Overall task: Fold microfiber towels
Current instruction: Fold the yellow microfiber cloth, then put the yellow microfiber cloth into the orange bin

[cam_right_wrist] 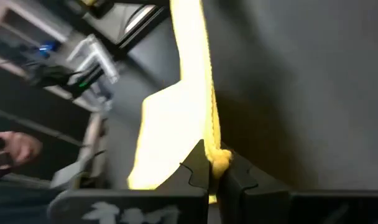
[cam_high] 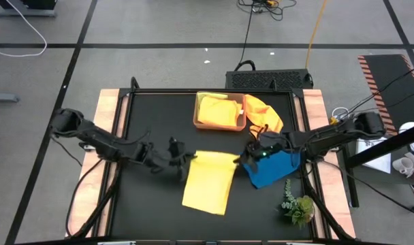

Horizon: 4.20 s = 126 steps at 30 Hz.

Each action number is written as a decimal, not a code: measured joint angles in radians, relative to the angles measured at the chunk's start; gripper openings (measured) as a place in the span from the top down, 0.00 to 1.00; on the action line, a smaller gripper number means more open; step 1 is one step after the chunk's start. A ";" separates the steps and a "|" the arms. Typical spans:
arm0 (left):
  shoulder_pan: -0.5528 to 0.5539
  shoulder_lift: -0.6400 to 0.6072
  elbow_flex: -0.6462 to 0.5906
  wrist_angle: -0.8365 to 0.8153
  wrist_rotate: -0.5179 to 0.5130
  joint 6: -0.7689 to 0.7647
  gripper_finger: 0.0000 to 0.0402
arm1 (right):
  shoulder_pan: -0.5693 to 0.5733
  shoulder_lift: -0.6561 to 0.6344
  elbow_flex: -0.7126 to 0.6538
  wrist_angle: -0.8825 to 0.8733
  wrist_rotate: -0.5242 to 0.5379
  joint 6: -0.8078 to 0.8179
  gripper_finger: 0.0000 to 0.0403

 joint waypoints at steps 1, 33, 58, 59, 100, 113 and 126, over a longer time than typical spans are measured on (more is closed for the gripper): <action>0.029 0.000 -0.025 0.030 0.004 0.029 1.00 | -0.022 0.008 0.000 0.008 0.004 -0.028 1.00; -0.090 0.029 -0.260 0.340 0.015 0.409 0.99 | 0.174 0.320 0.002 0.402 0.204 -0.148 1.00; -0.188 0.180 -0.230 0.350 0.117 0.320 0.81 | 0.290 0.480 0.091 0.416 0.064 -0.149 0.73; -0.188 0.179 -0.230 0.338 0.120 0.302 0.80 | 0.291 0.481 0.097 0.413 0.064 -0.150 0.70; 0.418 0.153 -0.215 0.189 0.767 0.039 0.21 | -0.027 0.433 0.096 0.145 -0.014 -0.118 0.40; 0.382 0.371 -0.073 0.175 0.862 0.018 0.37 | -0.012 0.508 0.098 0.190 -0.024 -0.134 0.48; 0.402 0.297 -0.039 0.041 0.873 0.181 0.97 | -0.016 0.429 0.095 0.130 -0.021 -0.226 0.97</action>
